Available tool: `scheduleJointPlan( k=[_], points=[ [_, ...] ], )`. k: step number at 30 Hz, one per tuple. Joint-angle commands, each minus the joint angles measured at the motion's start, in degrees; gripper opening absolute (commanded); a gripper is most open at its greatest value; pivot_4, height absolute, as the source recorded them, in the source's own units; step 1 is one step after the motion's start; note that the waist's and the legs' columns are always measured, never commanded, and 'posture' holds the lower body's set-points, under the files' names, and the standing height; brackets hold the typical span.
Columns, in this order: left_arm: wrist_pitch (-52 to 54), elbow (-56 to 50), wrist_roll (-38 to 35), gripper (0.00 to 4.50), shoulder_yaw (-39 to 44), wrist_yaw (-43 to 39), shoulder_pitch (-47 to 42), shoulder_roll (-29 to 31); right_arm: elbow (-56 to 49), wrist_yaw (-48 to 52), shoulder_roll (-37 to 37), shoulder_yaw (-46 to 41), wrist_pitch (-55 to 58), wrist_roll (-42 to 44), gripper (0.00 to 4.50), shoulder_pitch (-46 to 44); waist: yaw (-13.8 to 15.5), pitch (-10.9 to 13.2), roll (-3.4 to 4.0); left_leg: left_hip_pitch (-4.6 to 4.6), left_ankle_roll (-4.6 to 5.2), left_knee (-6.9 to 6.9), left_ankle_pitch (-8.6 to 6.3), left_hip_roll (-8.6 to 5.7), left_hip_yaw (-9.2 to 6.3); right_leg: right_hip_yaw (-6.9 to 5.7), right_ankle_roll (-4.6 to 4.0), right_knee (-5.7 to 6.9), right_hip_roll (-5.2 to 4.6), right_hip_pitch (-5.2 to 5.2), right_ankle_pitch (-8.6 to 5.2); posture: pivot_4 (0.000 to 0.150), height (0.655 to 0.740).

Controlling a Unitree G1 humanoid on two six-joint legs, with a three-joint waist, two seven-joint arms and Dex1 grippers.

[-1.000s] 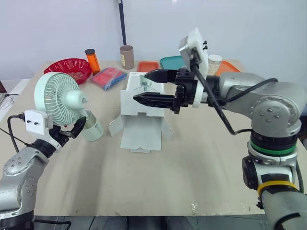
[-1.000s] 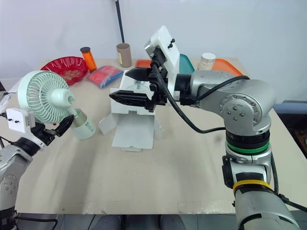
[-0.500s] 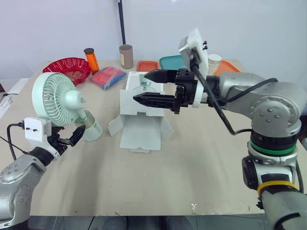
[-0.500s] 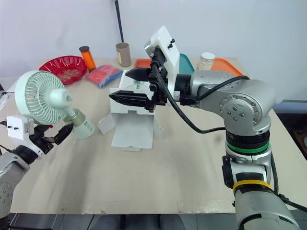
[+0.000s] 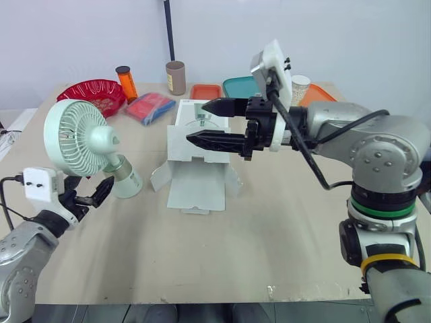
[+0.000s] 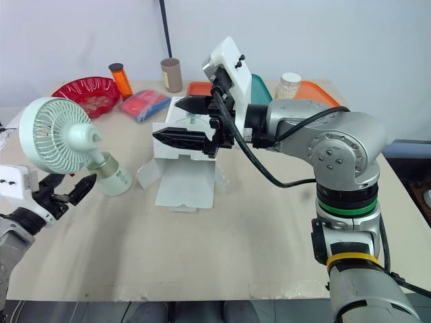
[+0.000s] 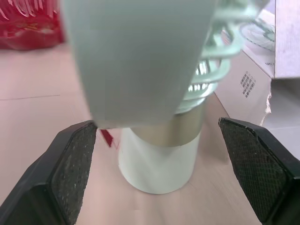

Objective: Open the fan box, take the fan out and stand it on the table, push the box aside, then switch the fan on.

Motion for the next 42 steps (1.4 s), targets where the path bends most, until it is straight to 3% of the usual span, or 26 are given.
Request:
scheduleJointPlan(
  k=[1, 9, 15, 20, 25, 27, 29, 33, 42],
  points=[
    [0.4, -2.6, -1.4, 4.40, 3.7, 0.7, 1.3, 1.6, -1.5, 0.3, 0.2, -1.0, -1.1, 0.1, 4.50, -0.6, 0.0, 0.0, -0.01, 0.00, 0.00, 0.00, 0.00, 0.00, 0.00, 0.00, 0.00, 0.00, 0.00, 0.00, 0.00, 0.150, 0.7400],
    [1.9, -4.6, -4.4, 4.40, 9.2, -2.9, 10.3, 4.3, -0.4, 0.0, 1.0, -0.4, -1.2, -1.1, 4.50, -0.4, -0.8, 0.1, -0.07, 0.00, -0.03, -0.03, -0.02, 0.02, 0.03, 0.04, 0.00, -0.02, 0.00, -0.03, 0.00, 0.150, 0.7400],
    [2.1, -6.1, -7.7, 4.40, 10.7, -14.6, 20.4, 8.0, 1.1, 0.2, -1.3, 1.6, -0.6, -5.0, 4.50, 0.5, -1.1, 0.2, -0.20, 0.00, -0.05, -0.07, -0.02, 0.04, 0.08, 0.08, -0.03, -0.02, 0.02, -0.10, 0.01, 0.150, 0.7400],
    [-1.5, -5.5, -6.7, 4.40, 6.6, -25.2, 18.9, 14.8, 3.7, -0.6, -4.4, 3.2, -1.4, -10.9, 4.50, 1.1, -0.9, 0.3, -0.22, -0.02, -0.17, -0.11, 0.05, 0.00, 0.10, 0.07, -0.04, -0.02, -0.01, -0.15, 0.00, 0.150, 0.7400],
    [-3.5, -10.0, -8.5, 4.40, 1.0, -30.5, 14.7, 17.4, -19.7, -12.2, -1.8, 0.7, 7.9, -6.9, 4.50, 15.9, -1.2, 0.2, -0.33, -0.25, -0.35, -0.23, -0.05, 0.14, 0.12, 0.10, -0.09, -0.06, 0.05, -0.39, -0.08, 0.150, 0.7400],
    [-2.0, -10.7, -10.9, 4.40, -0.7, -28.4, 11.0, 17.1, -22.2, -14.2, -0.8, 0.3, 9.4, -6.9, 4.50, 18.1, -1.3, 0.3, -0.22, -0.63, -0.37, -0.19, -0.03, 0.15, 0.21, 0.18, -0.09, 0.06, 0.06, -0.81, -0.06, 0.150, 0.7400],
    [-1.5, -11.9, -11.7, 4.40, -2.7, -27.1, 8.4, 16.8, -26.4, -14.2, -5.7, 6.1, 6.4, -12.3, 4.50, 19.7, -1.2, 0.3, -0.20, -0.68, -0.60, -0.15, 0.11, 0.16, 0.18, 0.15, -0.09, 0.14, 0.08, -0.90, 0.03, 0.150, 0.7400],
    [-1.4, -11.7, -11.3, 4.40, -4.7, -21.4, 3.7, 15.1, -26.9, -17.7, -2.8, 6.1, 8.0, -12.9, 4.50, 24.0, -1.3, 0.2, -0.33, -0.47, -0.64, -0.13, 0.17, 0.14, 0.18, 0.20, 0.00, 0.07, 0.11, -0.67, 0.11, 0.150, 0.7400],
    [-0.3, -18.6, -12.0, 4.40, -8.1, -8.0, 5.5, 8.2, -21.7, -20.9, 1.7, 8.3, 5.6, -19.2, 4.50, 23.2, -1.2, 0.2, -0.36, -0.58, -0.60, -0.13, 0.22, 0.14, 0.16, 0.22, 0.04, 0.04, 0.12, -0.73, 0.16, 0.150, 0.7400]
  ],
)
